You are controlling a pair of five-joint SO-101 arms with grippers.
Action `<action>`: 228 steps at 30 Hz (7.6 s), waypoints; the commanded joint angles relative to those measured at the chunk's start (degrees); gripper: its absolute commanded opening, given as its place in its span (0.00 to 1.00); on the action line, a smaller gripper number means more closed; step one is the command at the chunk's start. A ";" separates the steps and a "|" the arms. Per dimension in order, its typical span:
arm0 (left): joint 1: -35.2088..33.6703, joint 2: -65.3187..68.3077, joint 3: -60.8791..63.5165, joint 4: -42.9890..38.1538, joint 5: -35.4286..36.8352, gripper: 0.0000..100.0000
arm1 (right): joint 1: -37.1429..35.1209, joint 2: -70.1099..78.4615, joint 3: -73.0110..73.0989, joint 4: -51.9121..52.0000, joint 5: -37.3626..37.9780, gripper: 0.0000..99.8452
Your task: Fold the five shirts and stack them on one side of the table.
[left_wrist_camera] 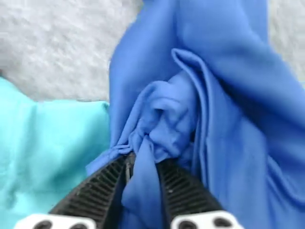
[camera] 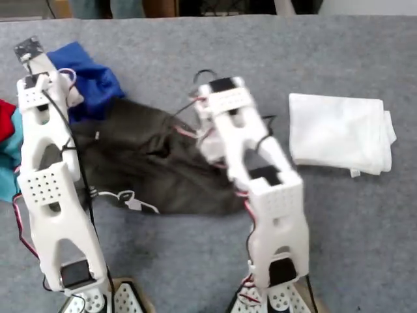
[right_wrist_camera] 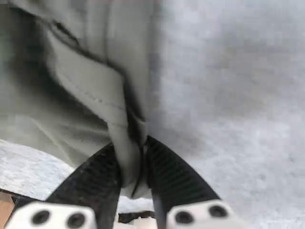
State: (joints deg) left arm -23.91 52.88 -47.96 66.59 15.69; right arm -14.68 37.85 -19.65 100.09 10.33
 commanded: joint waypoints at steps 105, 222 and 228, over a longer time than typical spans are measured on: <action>-6.37 4.22 -13.76 24.62 7.38 0.12 | -0.18 32.66 -55.96 -12.22 12.66 0.20; -12.09 -89.93 77.58 14.42 -15.21 0.27 | -7.03 32.48 -60.09 -3.78 14.15 0.18; -12.35 -83.69 81.63 -2.46 1.49 0.27 | -7.12 32.04 -54.46 -6.15 14.24 0.17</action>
State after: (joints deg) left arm -35.60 -32.66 33.27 71.96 9.63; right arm -21.45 70.81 -75.30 95.16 24.13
